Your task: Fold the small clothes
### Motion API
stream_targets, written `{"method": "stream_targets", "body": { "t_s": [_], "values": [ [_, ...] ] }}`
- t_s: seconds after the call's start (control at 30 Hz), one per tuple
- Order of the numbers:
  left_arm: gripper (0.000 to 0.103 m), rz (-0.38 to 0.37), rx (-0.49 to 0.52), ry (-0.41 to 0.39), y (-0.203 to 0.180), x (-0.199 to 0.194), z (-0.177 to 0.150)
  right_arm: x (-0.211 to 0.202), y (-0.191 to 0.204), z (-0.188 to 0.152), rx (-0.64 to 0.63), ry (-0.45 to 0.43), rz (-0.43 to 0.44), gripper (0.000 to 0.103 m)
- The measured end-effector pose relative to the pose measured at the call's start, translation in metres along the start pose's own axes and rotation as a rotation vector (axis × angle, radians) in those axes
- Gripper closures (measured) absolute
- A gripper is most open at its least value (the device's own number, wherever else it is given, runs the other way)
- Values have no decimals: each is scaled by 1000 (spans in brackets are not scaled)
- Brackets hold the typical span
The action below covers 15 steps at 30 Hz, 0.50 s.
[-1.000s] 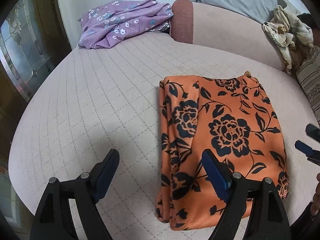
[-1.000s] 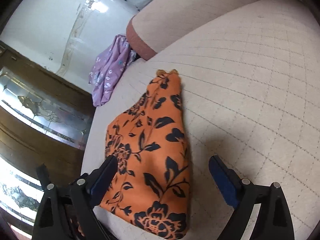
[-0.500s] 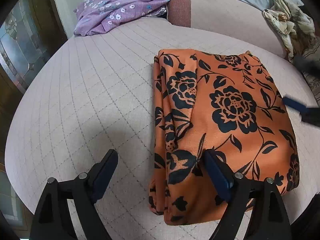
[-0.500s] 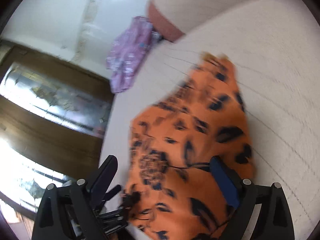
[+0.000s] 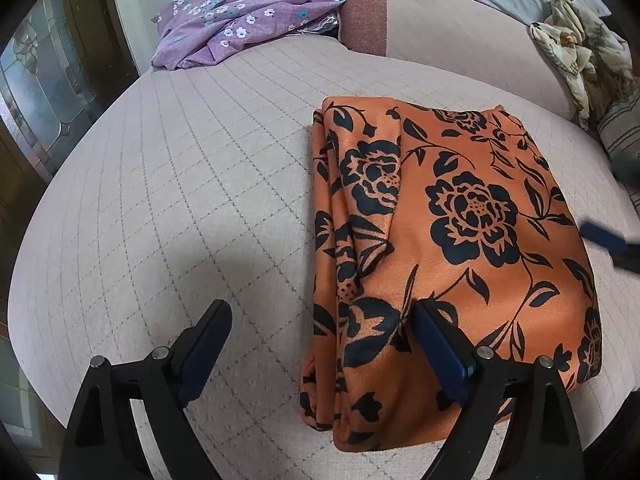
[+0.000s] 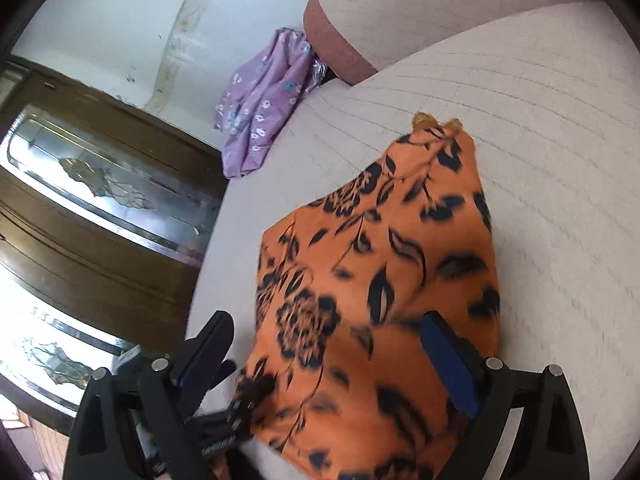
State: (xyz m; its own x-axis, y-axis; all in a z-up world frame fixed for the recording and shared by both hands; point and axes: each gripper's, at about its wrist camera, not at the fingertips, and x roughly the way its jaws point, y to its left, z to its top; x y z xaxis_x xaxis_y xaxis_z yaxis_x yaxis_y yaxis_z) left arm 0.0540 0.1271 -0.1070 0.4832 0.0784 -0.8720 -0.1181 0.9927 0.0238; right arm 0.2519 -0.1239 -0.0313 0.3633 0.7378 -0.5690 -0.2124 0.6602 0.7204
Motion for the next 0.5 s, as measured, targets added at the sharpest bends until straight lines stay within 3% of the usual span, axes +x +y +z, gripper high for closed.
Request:
{"method": "stream_targets", "body": {
  "t_s": [0.2, 0.5],
  "values": [
    [11, -15, -12, -18, 3, -14, -6, -34, -12, -50, 2, -14, -33, 7],
    [11, -47, -22, -30, 4, -29, -24, -64, -40, -94, 94, -60, -60, 7]
  ]
}}
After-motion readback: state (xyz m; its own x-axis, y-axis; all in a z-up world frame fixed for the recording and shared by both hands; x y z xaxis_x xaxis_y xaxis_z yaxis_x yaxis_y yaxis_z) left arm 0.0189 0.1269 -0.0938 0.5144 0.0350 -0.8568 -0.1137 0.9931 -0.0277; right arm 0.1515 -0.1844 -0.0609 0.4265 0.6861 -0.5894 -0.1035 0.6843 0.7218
